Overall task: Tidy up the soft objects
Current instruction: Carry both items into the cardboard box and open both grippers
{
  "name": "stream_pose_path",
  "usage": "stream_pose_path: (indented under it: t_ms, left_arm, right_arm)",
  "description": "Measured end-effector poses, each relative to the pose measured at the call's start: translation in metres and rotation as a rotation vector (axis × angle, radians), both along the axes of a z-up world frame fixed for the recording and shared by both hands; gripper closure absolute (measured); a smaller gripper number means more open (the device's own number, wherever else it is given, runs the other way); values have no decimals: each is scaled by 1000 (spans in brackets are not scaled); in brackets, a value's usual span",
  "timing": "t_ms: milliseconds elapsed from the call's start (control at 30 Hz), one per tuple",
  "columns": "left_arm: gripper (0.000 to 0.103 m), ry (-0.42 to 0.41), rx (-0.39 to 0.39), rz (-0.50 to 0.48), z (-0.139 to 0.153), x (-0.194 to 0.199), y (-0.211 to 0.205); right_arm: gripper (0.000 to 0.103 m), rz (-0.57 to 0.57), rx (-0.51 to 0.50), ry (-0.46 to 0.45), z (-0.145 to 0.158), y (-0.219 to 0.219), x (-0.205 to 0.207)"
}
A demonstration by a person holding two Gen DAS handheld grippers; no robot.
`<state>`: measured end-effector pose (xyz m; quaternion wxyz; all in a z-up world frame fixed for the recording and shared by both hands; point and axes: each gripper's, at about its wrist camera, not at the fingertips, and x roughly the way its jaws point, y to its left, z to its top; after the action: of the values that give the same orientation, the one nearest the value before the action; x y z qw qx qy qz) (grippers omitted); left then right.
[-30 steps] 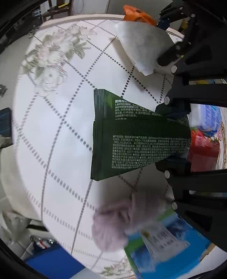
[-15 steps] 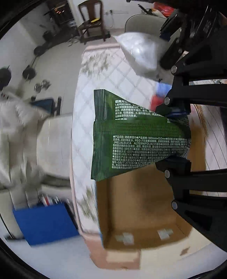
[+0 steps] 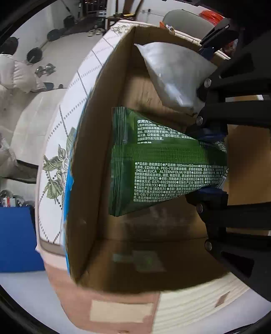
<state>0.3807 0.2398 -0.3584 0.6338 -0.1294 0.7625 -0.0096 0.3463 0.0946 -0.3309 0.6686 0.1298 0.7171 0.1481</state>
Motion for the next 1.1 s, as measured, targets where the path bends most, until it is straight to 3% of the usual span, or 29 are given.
stream_pose_path:
  t_ms: [133, 300, 367, 467, 500, 533, 600, 667, 733, 900, 1100]
  left_arm:
    - [72, 31, -28, -13, -19, 7, 1]
    - [72, 57, -25, -47, -27, 10, -3]
    - [71, 73, -14, -62, -30, 11, -5]
    - [61, 82, -20, -57, -27, 10, -4]
    - [51, 69, -18, -65, -21, 9, -4]
    - [34, 56, -14, -71, -15, 7, -4]
    - [16, 20, 0, -69, 1, 1, 0]
    - [13, -17, 26, -63, 19, -8, 3]
    - [3, -61, 56, -61, 39, -19, 6]
    - [2, -166, 104, -47, 88, -61, 6]
    - [2, -272, 154, -53, 126, -92, 4]
  right_arm:
    - [30, 4, -46, 10, -36, 18, 12]
    - [30, 8, -81, 23, -56, 32, 22]
    - [26, 23, -91, 24, -60, 40, 23]
    - [18, 59, -103, 34, -63, 54, 22]
    - [15, 68, -111, 30, -61, 57, 21]
    - [10, 74, -119, 23, -57, 60, 18]
    - [5, 87, -117, 14, -50, 66, 13]
    - [2, 95, -125, 2, -39, 70, 5]
    - [0, 108, -158, -26, -25, 72, -7]
    - [0, 104, -176, -75, 6, 67, -36]
    - [0, 108, -202, -174, 25, 32, -58]
